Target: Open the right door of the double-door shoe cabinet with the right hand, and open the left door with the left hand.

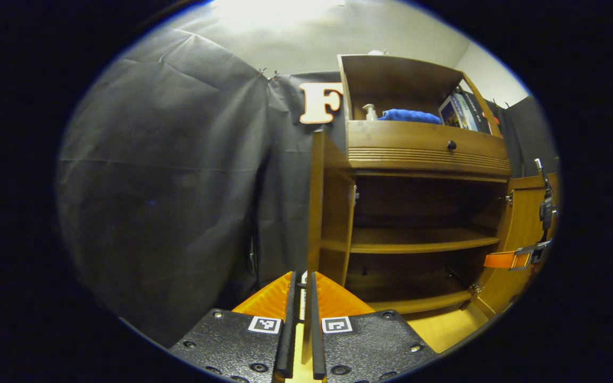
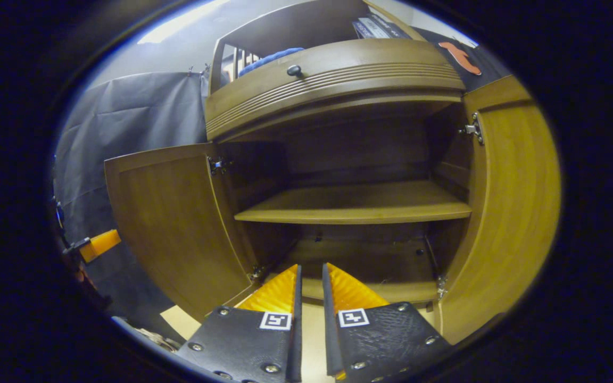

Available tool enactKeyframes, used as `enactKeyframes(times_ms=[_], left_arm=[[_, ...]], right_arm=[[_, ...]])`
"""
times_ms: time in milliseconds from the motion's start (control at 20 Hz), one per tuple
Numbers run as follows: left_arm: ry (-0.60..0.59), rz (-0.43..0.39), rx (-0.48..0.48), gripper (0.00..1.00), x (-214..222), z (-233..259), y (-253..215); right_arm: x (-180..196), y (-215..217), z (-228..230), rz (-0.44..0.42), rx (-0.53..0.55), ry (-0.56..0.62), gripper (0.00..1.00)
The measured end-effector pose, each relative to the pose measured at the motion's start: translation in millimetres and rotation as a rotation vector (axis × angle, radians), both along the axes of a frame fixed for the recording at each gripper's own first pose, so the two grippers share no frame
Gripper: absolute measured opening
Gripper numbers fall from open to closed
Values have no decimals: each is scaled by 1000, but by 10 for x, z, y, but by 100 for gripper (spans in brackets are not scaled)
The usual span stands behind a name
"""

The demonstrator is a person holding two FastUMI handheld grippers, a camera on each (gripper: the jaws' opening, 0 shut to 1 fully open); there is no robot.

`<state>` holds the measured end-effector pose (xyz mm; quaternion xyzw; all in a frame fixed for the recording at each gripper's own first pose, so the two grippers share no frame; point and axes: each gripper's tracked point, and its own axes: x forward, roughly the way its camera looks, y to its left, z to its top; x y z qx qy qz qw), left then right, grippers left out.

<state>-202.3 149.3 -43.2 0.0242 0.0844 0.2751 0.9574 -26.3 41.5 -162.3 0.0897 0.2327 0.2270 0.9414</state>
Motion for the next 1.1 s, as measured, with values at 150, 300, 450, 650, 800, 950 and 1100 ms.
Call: enactKeyframes(times_ms=[150, 300, 450, 650, 800, 950, 1100], left_arm=[[-15, -55, 0, 14, 229, 41, -299], [-21, -122, -18, 14, 483, 13, -582], [-30, -209, -39, 14, 778, -40, -935], [-42, -337, -59, 14, 1092, 19, -1422], [-51, -425, -59, 14, 1306, 51, -1733], [-67, -496, -82, 7, 1433, 92, -1941], [-75, -547, -107, 14, 1519, 103, -2053]], right_arm=[[-23, -231, 85, -22, -31, -28, 18], [-57, -462, 230, -51, -66, -70, 18], [-92, -694, 383, -94, -95, -107, 18], [-139, -920, 603, -155, -117, -151, 18], [-179, -1027, 705, -199, -127, -166, 18], [-227, -1117, 782, -245, -135, -176, 18], [-279, -1174, 831, -292, -152, -187, 18]])
